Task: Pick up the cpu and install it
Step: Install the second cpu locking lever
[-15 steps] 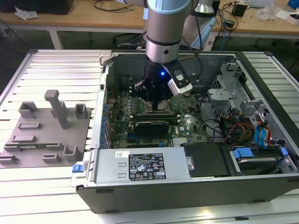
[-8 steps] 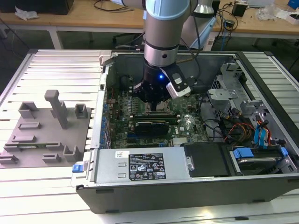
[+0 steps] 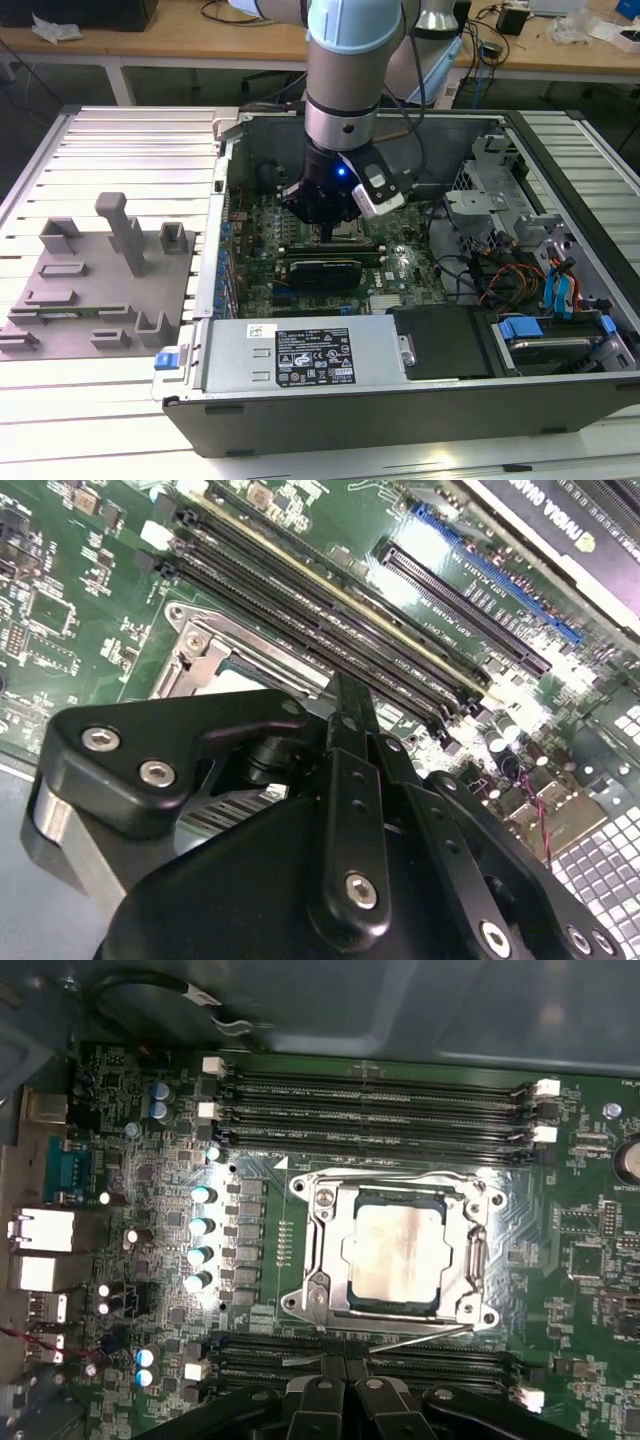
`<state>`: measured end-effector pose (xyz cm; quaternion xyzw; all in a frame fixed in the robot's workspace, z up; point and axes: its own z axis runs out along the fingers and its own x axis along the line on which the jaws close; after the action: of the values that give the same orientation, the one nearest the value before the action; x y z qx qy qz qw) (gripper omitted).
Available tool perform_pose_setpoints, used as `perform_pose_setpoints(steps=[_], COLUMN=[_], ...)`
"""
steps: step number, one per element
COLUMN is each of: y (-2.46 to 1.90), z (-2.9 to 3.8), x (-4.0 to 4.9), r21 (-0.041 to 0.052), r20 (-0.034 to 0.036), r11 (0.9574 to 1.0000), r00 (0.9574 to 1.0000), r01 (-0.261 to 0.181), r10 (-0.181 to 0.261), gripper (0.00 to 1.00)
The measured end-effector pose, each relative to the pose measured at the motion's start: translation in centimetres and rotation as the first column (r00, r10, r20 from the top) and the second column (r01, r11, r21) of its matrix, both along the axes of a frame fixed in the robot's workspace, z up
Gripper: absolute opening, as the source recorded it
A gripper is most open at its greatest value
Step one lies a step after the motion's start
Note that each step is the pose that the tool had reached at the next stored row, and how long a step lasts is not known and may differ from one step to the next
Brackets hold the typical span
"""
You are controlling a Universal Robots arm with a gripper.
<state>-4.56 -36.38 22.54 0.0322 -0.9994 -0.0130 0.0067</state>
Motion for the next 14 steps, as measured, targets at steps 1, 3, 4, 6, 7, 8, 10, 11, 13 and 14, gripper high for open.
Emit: perform_pose_setpoints(steps=[1,3,4,6,7,8,10,11,13,14], y=[-0.05,-0.19,-0.30,-0.51,-0.58,-0.63,-0.85,-1.01,-1.29,-1.48], z=[-0.14,-0.36,-0.47,-0.73,-0.80,-0.85,-0.96,-0.99,-1.02,-1.03], x=[-0.08,-0.22,-0.29,-0.64,-0.74,-0.79,-0.88,-0.89,-0.90,-0.90], r21=[0.0059,0.0172,0.0255,0.0484,0.0629,0.0704,0.0856,0.0910,0.0935,0.0936], r20=[0.0000,0.0002,0.0002,0.0002,0.0003,0.0003,0.0003,0.0004,0.0004,0.0004], r11=[1.0000,0.9998,0.9997,0.9988,0.9980,0.9975,0.9963,0.9958,0.9956,0.9956], r00=[1.0000,1.0000,1.0000,1.0000,1.0000,1.0000,1.0000,1.0000,1.0000,1.0000], r01=[0.000,-0.002,-0.003,-0.004,-0.004,-0.004,-0.004,-0.004,-0.005,-0.005], r10=[0.000,0.002,0.003,0.004,0.004,0.004,0.004,0.004,0.005,0.004], gripper=[0.11,0.11,0.11,0.11,0.11,0.11,0.11,0.11,0.11,0.11])
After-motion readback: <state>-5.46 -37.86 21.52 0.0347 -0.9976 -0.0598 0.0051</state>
